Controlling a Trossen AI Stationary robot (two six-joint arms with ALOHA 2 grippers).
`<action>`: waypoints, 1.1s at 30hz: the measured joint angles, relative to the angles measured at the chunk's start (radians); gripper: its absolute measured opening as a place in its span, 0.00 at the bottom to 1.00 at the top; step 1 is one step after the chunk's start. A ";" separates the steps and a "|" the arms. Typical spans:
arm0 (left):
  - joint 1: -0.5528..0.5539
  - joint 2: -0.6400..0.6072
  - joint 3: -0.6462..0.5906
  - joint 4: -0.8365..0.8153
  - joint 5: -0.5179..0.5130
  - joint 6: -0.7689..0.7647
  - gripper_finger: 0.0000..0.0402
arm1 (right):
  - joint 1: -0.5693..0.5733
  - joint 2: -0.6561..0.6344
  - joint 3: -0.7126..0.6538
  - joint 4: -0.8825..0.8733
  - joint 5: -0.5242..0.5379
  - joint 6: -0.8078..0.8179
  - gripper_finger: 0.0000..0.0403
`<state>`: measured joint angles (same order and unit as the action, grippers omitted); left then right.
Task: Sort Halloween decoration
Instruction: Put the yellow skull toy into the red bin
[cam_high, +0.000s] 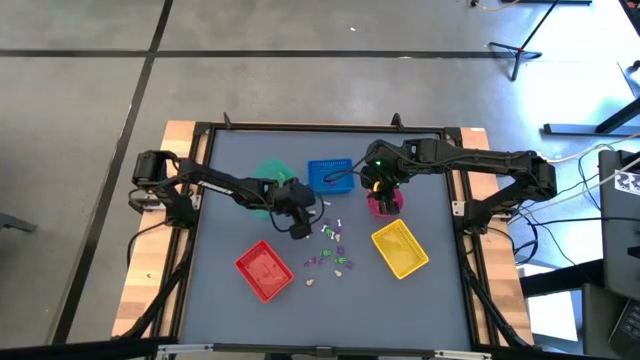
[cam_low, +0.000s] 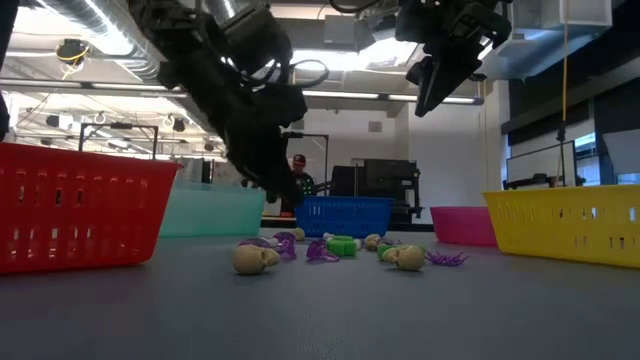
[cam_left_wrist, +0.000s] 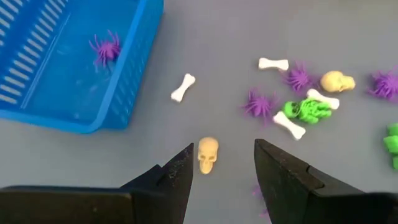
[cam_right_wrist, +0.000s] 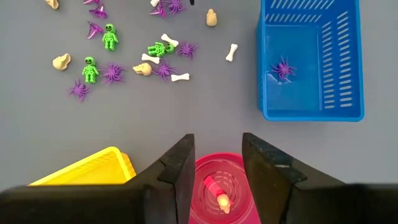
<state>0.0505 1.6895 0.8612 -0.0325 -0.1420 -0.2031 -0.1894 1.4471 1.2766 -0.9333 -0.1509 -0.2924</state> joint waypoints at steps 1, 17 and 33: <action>0.000 0.000 -0.007 0.014 -0.003 0.000 0.38 | 0.000 0.000 0.000 0.000 0.000 0.000 0.33; 0.001 0.077 -0.019 0.099 -0.025 0.002 0.38 | 0.000 0.000 0.000 0.010 0.000 0.000 0.33; 0.001 0.138 -0.018 0.107 -0.024 -0.001 0.35 | 0.000 0.000 0.000 0.016 0.000 0.000 0.33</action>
<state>0.0517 1.8278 0.8436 0.0746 -0.1655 -0.2039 -0.1892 1.4471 1.2766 -0.9171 -0.1504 -0.2924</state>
